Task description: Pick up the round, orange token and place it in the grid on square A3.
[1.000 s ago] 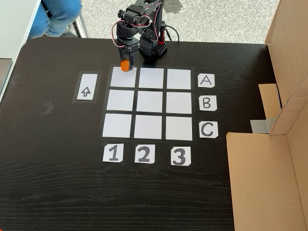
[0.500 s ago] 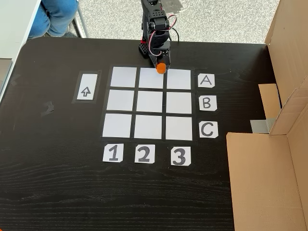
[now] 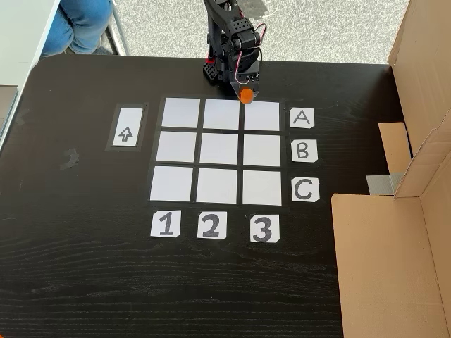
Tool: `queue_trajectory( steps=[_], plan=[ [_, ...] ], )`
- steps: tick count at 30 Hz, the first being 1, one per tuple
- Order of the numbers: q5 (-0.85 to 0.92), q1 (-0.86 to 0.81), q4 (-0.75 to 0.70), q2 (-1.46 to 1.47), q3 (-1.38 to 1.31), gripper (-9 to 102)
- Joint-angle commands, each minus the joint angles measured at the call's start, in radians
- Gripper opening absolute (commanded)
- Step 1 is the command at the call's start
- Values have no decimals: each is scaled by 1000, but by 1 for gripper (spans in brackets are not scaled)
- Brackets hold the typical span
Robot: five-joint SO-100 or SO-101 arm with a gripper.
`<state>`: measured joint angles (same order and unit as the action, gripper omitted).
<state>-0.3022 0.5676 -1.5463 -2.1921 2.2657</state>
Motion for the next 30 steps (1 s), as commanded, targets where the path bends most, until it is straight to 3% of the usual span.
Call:
queue_trajectory(
  steps=[1, 7, 23, 30],
  plan=[
    [-18, 41, 14, 34, 0, 0],
    [-87, 143, 66, 170, -15, 0],
    [-155, 127, 359, 383, -92, 0],
    [-181, 121, 434, 391, -60, 18]
  ],
)
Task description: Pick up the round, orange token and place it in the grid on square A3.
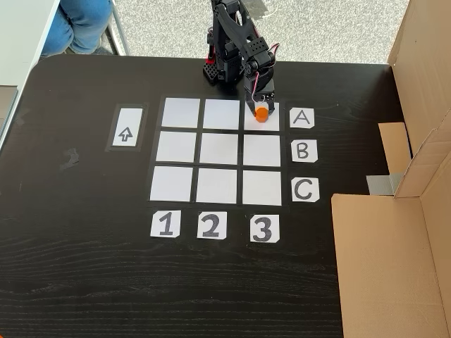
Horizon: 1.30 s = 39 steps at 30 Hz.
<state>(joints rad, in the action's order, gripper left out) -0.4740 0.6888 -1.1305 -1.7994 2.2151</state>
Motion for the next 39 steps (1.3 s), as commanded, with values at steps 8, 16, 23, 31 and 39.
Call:
queue_trajectory(
  steps=[8, 16, 23, 31, 39],
  plan=[
    [-5, 15, 20, -21, 23, 30],
    [-5, -66, 31, -143, 32, 30],
    [-9, -78, 37, -282, 58, 36],
    [-83, -284, 91, -431, -48, 36],
    [-304, -836, 256, -558, -272, 23]
  ],
)
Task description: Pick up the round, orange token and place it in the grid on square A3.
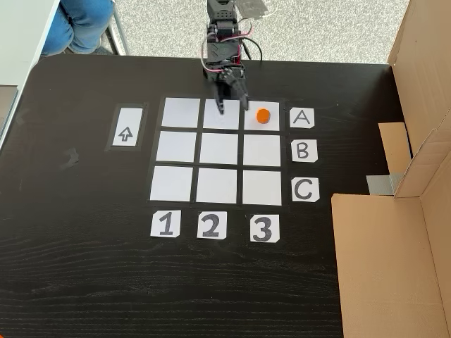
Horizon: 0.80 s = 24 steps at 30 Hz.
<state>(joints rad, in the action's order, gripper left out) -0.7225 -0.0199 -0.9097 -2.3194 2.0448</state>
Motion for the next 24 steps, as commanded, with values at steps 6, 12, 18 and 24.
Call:
queue_trajectory(
  steps=[6, 12, 18, 24],
  plan=[
    [-373, -520, 32, -101, -166, 13],
    [-411, -876, 58, -229, -92, 0],
    [-572, -1187, 135, -414, 137, 0],
    [-767, -1479, 212, -641, 466, 0]
  ],
)
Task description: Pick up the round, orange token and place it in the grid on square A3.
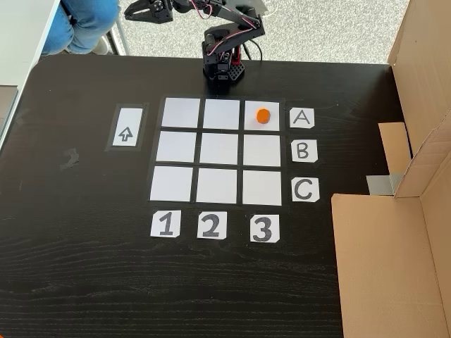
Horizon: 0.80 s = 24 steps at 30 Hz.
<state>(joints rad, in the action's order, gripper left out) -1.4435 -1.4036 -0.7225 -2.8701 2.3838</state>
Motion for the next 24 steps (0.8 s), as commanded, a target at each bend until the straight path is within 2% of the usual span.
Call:
queue_trajectory(
  steps=[1, 5, 11, 18, 24],
  plan=[
    [-51, -140, 18, -115, 169, 0],
    [-63, -259, -23, -227, 324, 0],
    [-38, -337, -245, -310, 370, 0],
    [64, -324, -278, -423, 489, 0],
    [95, -356, -212, -457, 600, 0]
  ],
)
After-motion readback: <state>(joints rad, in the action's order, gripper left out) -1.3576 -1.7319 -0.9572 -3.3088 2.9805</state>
